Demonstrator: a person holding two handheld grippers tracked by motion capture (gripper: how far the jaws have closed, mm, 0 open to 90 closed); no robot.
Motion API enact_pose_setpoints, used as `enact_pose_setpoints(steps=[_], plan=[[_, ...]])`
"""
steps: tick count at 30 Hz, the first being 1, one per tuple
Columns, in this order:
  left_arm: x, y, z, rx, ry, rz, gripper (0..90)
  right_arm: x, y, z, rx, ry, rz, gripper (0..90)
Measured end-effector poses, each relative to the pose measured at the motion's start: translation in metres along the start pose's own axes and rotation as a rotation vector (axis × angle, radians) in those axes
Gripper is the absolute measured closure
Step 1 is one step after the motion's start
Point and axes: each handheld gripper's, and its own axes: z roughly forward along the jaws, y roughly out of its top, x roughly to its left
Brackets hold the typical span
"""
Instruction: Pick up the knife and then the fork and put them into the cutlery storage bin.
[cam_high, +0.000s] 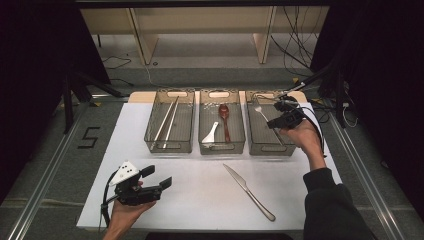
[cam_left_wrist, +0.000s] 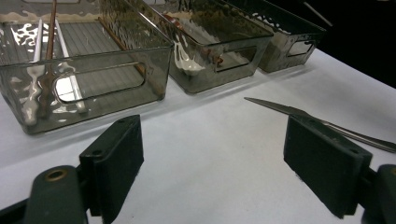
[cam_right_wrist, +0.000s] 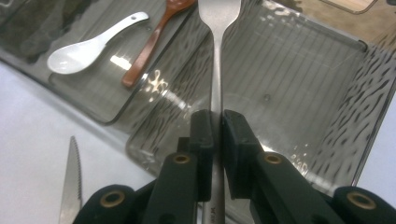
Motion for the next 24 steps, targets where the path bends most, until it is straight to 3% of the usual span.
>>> enact_pose_setpoints(steps=[16,24], plan=[[0.001,0.000,-0.002,-0.009,0.002,0.003,18.7,-0.004,0.011,0.026,0.024,-0.019,0.049,83.6],[0.000,0.000,-0.002,-0.010,0.001,0.005,18.7,-0.007,0.010,0.031,0.022,-0.032,0.064,83.5]])
